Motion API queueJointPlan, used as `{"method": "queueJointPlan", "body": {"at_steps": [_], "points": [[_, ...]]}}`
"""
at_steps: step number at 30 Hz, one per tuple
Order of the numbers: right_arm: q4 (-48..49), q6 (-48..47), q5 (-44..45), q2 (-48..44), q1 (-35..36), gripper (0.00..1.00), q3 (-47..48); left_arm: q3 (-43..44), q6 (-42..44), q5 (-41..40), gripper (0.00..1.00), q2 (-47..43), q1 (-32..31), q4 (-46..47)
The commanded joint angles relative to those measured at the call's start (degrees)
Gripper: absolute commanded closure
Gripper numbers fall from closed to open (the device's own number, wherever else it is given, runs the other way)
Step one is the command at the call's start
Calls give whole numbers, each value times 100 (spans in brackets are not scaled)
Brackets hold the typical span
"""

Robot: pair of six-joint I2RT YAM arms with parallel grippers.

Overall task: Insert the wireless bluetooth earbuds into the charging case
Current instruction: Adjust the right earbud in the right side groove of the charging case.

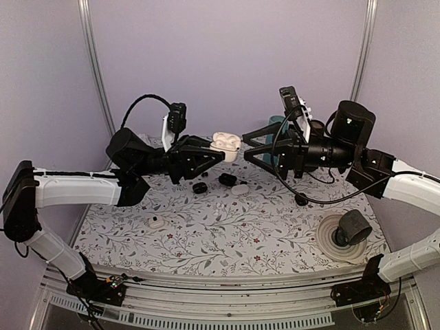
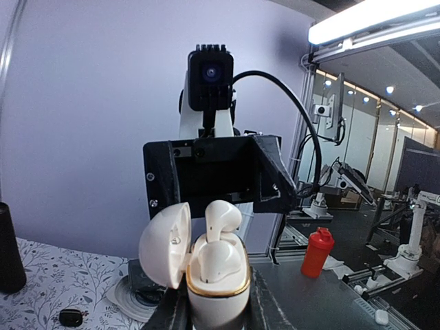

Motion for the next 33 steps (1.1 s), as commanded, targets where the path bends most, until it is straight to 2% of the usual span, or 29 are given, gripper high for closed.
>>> {"method": "queueJointPlan", "body": {"at_steps": [1,11,25,33], "points": [[-268,-290,368,-19,120,33,56,28,178,-48,100,-161,87,-119],[-195,-296,536,-6,160,47,42,27,224,-113,100,-144,83,-173],[-156,-295,576,89,264,59,46,57,333,-222,100,-135,85,-363],[-145,-280,601,118,290,74,55,49,387,-308,100,-152,87,-414]]}}
